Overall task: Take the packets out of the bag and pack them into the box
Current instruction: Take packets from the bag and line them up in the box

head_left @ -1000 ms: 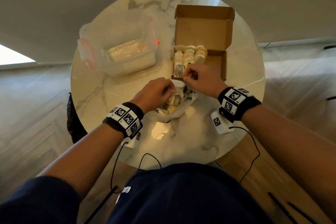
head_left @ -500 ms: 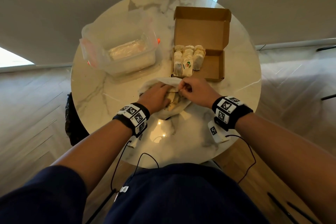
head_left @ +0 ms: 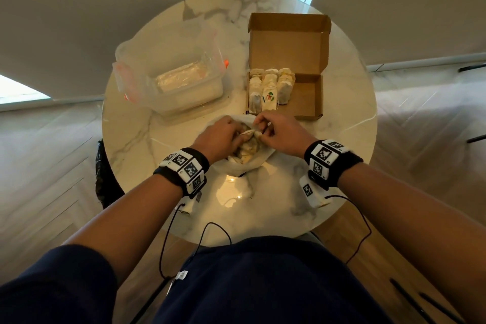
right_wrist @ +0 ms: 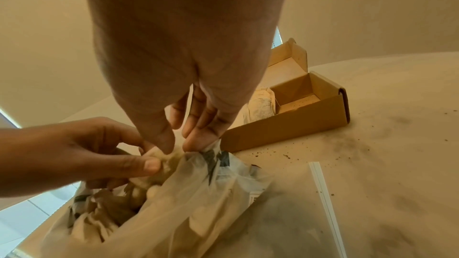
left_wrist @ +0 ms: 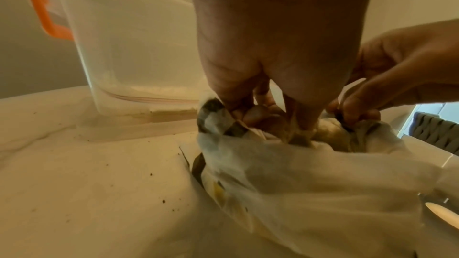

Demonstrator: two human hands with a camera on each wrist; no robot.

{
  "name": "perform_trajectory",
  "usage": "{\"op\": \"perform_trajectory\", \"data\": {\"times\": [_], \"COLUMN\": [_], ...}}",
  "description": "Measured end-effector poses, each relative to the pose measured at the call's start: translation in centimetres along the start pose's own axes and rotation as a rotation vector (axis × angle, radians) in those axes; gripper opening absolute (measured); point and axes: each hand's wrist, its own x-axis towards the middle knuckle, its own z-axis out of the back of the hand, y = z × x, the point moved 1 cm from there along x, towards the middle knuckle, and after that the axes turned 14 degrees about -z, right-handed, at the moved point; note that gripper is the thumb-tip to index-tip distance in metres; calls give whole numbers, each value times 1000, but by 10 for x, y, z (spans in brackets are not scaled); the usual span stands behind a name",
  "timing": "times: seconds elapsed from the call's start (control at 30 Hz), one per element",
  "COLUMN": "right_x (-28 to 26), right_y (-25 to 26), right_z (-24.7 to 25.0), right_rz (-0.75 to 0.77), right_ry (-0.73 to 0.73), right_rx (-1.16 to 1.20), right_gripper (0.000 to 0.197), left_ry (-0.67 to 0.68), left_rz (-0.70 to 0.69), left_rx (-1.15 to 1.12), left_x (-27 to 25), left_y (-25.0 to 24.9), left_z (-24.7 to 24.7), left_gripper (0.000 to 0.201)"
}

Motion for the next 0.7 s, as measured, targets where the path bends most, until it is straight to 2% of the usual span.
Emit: {"op": "perform_trajectory", "data": {"times": [0.13,0.23,0.33,0.5,0.63,0.7], "right_x": [6,7,4,3,0,-1], "right_y": [4,7,10,8,10,13], "right_z": [-3,-6,-6,-4,-2,-2], "right_rz": [65,61,61,-20,3,-5], "right_ry": [34,16,13,6,28,80], "right_rx": [-139,-202,-215,-244,-199,-192], "right_gripper": [42,33,18,21,11,15], "left_ry": [-10,-44,-71,-74,-83,-91], "left_rz": [-75,-113,-89,-59,-57,-76], "left_rx": [-92,-141,-200,-288,-286,-288], "left_x": [-8,-14,-20,-28,-28,-27], "left_y": [-3,-8,-11,-18,-19,-20], "left_z": [11,19,24,31,34,36], "left_gripper": [23,20,19,25,25,25]}}
